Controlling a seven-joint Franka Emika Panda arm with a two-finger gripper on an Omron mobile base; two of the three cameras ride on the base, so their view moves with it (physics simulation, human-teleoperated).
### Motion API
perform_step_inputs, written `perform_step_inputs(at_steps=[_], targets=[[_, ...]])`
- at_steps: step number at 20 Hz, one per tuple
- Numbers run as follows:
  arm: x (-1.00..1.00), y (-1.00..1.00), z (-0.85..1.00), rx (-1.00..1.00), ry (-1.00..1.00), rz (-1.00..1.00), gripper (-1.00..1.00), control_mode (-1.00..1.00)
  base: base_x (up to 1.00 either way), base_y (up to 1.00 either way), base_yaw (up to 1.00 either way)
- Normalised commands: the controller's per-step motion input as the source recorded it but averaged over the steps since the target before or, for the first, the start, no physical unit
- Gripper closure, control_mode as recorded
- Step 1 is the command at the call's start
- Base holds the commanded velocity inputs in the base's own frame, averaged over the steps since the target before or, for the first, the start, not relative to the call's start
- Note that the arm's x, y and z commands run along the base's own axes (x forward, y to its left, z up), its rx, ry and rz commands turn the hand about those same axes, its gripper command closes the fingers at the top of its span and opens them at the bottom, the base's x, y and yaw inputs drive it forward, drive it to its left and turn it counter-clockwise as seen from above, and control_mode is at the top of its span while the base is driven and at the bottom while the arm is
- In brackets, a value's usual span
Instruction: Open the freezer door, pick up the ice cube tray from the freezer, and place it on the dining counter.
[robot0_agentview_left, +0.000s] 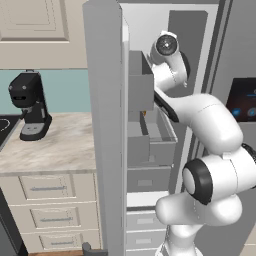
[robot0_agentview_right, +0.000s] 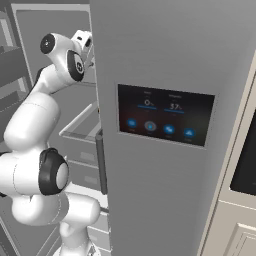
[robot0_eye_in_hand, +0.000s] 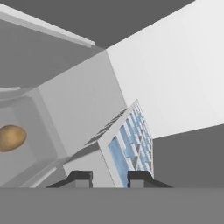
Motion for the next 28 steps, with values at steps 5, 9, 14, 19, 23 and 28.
perform_step_inputs(at_steps=[5,9,14,19,23,28], targets=[[-0.03,0.0,0.0,-0.04,-0.19,0.0,1.0,-1.0,0.0,0.0,0.0],[0.0,0.0,0.02,-0.01,-0.14,0.0,1.0,-1.0,0.0,0.0,0.0],[0.0,0.0,0.16,0.0,-0.03,0.0,1.0,-1.0,0.0,0.0,0.0],[-0.06,0.0,0.19,0.0,0.0,0.0,1.0,-1.0,0.0,0.0,0.0],[-0.13,0.01,0.12,0.0,0.0,0.01,1.0,-1.0,0.0,0.0,0.0],[-0.29,0.09,0.01,-0.01,0.0,0.01,1.0,-1.0,0.0,0.0,0.0]])
